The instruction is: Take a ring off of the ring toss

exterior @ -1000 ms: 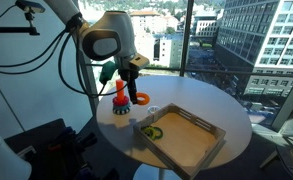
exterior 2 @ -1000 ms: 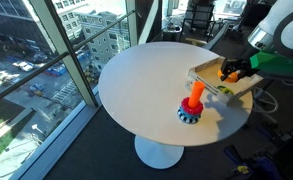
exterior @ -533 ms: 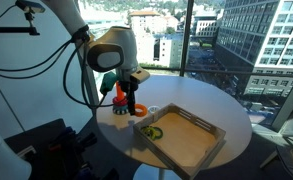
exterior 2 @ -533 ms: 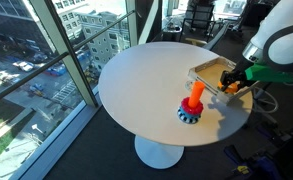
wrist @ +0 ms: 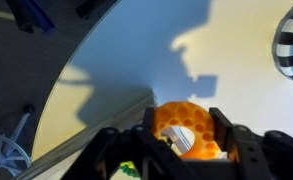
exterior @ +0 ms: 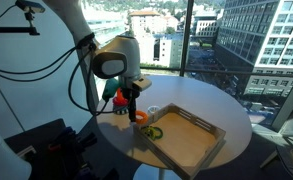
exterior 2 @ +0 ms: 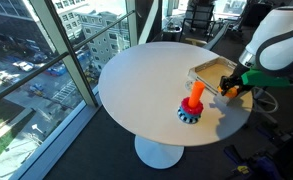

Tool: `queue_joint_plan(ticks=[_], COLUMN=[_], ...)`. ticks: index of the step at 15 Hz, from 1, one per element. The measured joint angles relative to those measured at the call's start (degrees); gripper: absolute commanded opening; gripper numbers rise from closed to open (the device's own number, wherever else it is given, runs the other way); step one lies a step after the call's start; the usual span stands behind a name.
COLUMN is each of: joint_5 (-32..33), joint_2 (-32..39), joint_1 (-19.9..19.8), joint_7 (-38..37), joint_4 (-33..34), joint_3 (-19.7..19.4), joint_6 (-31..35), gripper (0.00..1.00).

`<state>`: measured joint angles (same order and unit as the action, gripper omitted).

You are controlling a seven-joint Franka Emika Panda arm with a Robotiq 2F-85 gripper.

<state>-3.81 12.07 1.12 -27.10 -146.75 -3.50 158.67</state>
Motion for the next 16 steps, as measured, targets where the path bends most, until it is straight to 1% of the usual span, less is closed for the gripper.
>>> queue_joint_plan(ticks=[2, 12, 13, 14, 16], joint_5=[0.00, -0.01, -0.03, -0.03, -0.05], joint_2=[0.70, 2.50, 2.66, 2.79, 3.06], joint_1=[0.28, 0.70, 0.70, 0.70, 0.70], joint_7=[0.00, 0.00, 0.00, 0.00, 0.00], joint_4=[0.28, 1.37, 1.44, 1.49, 1.58], joint_3=[-0.50, -1.34, -1.41, -1.47, -1.49], joint_6=[0.00, 0.00, 0.00, 0.00, 0.00], gripper=[0.53, 0.55, 0.57, 0.77, 0.87])
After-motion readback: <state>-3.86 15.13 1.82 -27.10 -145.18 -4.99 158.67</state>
